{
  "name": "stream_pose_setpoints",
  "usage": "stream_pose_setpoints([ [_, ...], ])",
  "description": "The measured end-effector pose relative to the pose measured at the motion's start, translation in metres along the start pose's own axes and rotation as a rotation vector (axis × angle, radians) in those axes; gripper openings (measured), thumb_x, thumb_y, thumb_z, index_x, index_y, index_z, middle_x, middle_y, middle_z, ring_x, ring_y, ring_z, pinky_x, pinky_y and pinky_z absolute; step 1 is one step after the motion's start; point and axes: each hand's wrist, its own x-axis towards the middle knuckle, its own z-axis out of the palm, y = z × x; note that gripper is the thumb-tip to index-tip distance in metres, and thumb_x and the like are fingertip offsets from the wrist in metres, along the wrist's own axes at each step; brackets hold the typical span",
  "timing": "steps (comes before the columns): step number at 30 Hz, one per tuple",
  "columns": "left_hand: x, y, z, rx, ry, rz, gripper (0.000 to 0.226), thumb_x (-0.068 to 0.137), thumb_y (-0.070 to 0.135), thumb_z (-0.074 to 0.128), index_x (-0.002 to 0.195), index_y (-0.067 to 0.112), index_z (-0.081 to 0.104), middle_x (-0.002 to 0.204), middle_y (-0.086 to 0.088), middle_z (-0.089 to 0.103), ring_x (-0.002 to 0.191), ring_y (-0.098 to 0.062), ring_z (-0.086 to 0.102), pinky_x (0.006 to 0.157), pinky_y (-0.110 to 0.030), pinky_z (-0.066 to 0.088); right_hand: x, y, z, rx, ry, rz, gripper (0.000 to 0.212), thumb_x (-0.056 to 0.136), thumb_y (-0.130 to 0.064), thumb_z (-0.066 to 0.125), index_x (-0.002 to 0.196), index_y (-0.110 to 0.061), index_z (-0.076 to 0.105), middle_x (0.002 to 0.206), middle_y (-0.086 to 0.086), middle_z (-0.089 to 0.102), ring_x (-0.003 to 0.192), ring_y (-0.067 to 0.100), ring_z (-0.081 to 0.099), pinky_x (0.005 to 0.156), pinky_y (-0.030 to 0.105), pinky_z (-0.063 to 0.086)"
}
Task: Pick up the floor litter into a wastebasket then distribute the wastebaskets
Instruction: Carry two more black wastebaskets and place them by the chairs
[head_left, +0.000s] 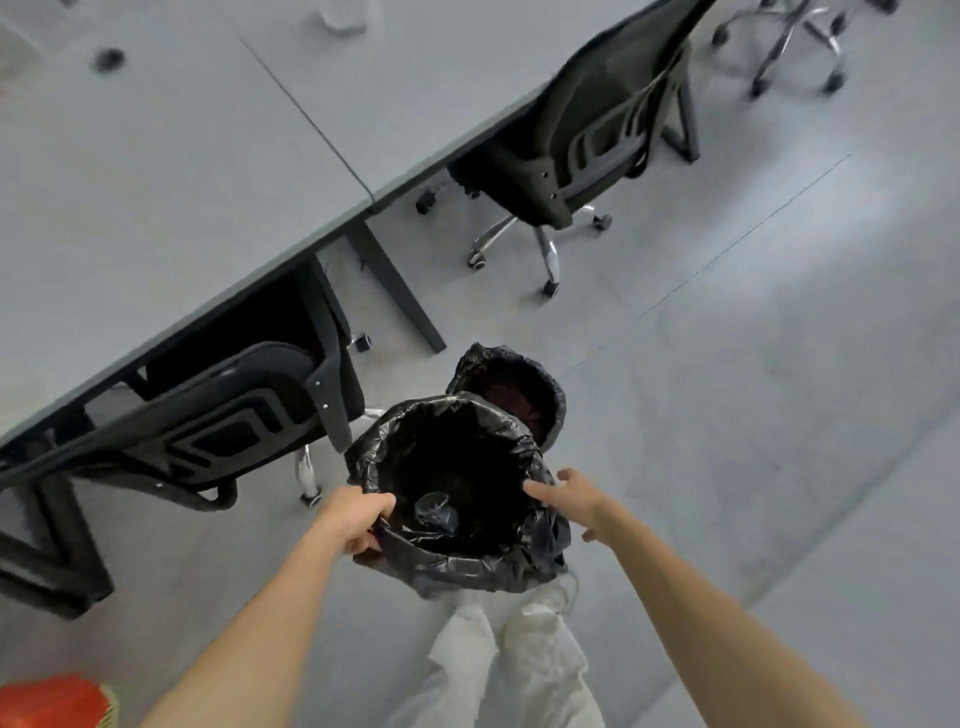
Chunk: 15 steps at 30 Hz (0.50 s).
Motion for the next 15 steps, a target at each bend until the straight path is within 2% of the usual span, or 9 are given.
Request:
stream_pose_setpoints([
  [4,-0.069,0.063,-0.007,0.038,-0.099,0.199,0.012,0.075,0.008,0.057,0.08,0.01,0.047,0.067,-0.009,0.054,0.041,-0.021,0.062,0.045,-0.021,0.025,-0.083,0.005,-0.034,0.211,0.152,-0.086,0.063,0.085,-0.041,0.075,0.131,-0.016,0.04,0.125,0.006,0.056,0.109,0.027,0.058,0.09,0.049,0.055],
  [7,-0.114,0.108,0.002,0.096,-0.15,0.357,0.008,0.077,0.01,0.058,0.078,0.012,0.05,0.066,-0.008,0.055,0.041,-0.018,0.059,0.042,-0.018,0.023,-0.119,0.023,-0.067,0.324,0.3,-0.104,0.067,0.075,-0.035,0.075,0.131,-0.02,0.042,0.122,0.006,0.059,0.105,0.03,0.064,0.07,0.046,0.063],
  [8,-0.13,0.125,0.01,0.114,-0.175,0.413,0.008,0.079,0.011,0.058,0.078,0.013,0.051,0.067,-0.007,0.053,0.04,-0.017,0.058,0.041,-0.018,0.023,-0.125,0.034,-0.083,0.365,0.361,-0.118,0.065,0.073,-0.032,0.071,0.13,-0.021,0.043,0.119,0.008,0.06,0.1,0.031,0.065,0.068,0.046,0.063],
  [11,-0.157,0.166,0.034,0.147,-0.248,0.511,0.009,0.082,0.018,0.062,0.079,0.013,0.055,0.077,-0.007,0.048,0.045,-0.016,0.057,0.044,-0.021,0.027,-0.186,0.033,-0.113,0.474,0.522,-0.16,0.059,0.08,-0.019,0.058,0.136,-0.015,0.037,0.101,0.008,0.061,0.083,0.022,0.061,0.071,0.036,0.057],
  [13,-0.175,0.195,0.052,0.147,-0.28,0.575,0.009,0.083,0.019,0.063,0.081,0.012,0.057,0.077,-0.006,0.051,0.049,-0.017,0.054,0.045,-0.021,0.032,-0.217,0.031,-0.134,0.523,0.613,-0.172,0.063,0.09,-0.012,0.054,0.146,-0.01,0.026,0.09,0.003,0.055,0.075,0.018,0.054,0.076,0.04,0.055],
  [15,-0.197,0.229,0.078,0.166,-0.31,0.644,0.007,0.086,0.019,0.063,0.086,0.012,0.059,0.076,-0.003,0.056,0.049,-0.015,0.053,0.048,-0.022,0.039,-0.233,0.042,-0.163,0.588,0.718,-0.184,0.063,0.092,-0.012,0.054,0.148,-0.01,0.025,0.088,0.0,0.052,0.071,0.013,0.05,0.086,0.046,0.055],
])
